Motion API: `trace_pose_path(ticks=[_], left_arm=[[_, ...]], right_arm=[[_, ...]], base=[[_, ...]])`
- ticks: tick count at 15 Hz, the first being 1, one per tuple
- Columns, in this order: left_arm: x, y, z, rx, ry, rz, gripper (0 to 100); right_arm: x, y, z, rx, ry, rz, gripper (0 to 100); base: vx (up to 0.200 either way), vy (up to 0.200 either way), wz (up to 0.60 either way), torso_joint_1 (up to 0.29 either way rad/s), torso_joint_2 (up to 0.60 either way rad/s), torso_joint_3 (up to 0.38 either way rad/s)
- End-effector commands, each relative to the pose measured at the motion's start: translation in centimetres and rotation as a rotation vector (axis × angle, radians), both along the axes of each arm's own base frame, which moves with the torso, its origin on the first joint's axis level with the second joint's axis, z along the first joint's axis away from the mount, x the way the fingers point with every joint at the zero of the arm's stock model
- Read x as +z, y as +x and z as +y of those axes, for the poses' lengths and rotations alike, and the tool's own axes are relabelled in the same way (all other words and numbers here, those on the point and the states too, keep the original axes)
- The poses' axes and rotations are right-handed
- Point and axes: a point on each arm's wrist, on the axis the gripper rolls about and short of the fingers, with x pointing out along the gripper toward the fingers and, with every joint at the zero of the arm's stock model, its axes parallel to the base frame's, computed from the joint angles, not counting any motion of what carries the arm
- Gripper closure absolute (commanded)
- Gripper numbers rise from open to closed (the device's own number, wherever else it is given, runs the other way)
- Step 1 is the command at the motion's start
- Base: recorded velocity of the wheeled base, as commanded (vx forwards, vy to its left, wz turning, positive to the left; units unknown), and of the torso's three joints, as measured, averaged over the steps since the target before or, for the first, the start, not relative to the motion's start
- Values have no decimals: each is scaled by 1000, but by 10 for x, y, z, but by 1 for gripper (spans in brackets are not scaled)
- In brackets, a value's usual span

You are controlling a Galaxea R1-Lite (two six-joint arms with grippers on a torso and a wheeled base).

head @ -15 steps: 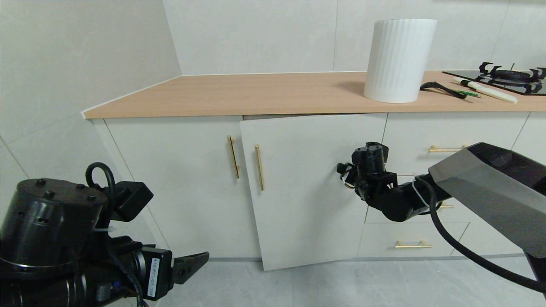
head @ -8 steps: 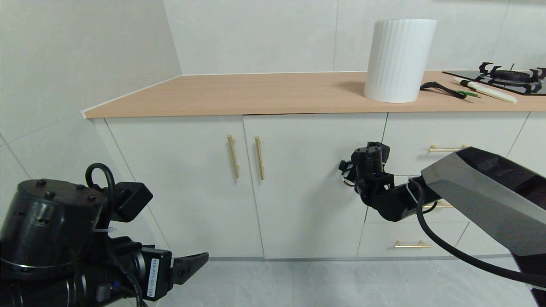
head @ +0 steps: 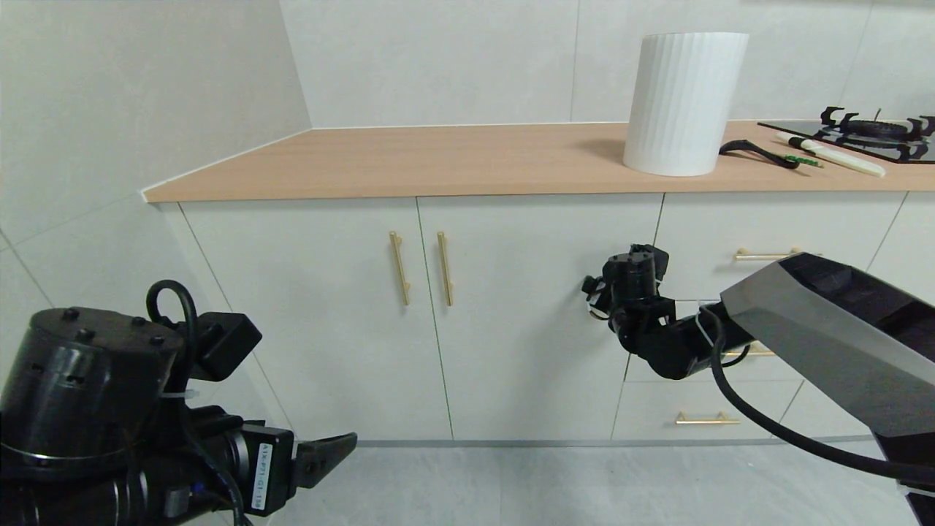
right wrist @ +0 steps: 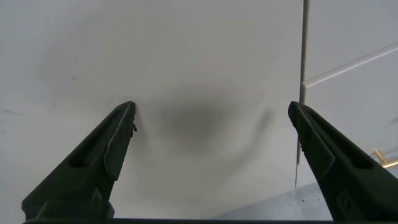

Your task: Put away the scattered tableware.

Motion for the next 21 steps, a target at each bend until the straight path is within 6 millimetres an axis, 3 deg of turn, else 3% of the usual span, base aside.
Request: trace_pose_path(ticks=[1,3,6,8,9,10,11,13,14,16,18,21], left_arm=[[0,0,0,0,0,1,0],[-1,0,0,-1,2,2,0],[0,-3,2,2,-8,-12,0],[17,-14,15,31,-77,-124,0],[22,-17,21,55,-94,-157,0],[32,-29,37,114,-130,-227,0],[33,-34,41,126,-137,-244,0],[27,-77,65,151,-187,-349,0],[23,-84,70,166,-175,-365,0],[-3,-129,91,180,-24,-535,0],[-14,-155,98,189,32,-664,0],[-17,-179,101,257,52,-807,0]], right_arm=[[1,0,0,1,1,-1,0],[11,-7,-2,7,4,-6,0],[41,-58,-4,130,-4,35,0],[80,-133,-17,354,-5,48,0],[89,-155,-24,421,-11,45,0],[108,-190,-41,504,-59,2,0],[114,-200,-48,507,-77,-17,0],[141,-266,-86,475,-101,-151,0],[144,-280,-94,455,-102,-179,0],[150,-348,-137,364,-171,-325,0],[147,-389,-167,230,-211,-325,0],[138,-448,-188,85,-329,-386,0]], base=[[0,0,0,0,0,0],[0,0,0,0,0,0],[0,0,0,0,0,0],[0,0,0,0,0,0],[0,0,0,0,0,0],[0,0,0,0,0,0],[0,0,0,0,0,0],[0,0,0,0,0,0],[0,0,0,0,0,0],[0,0,0,0,0,0],[0,0,0,0,0,0],[0,0,0,0,0,0]])
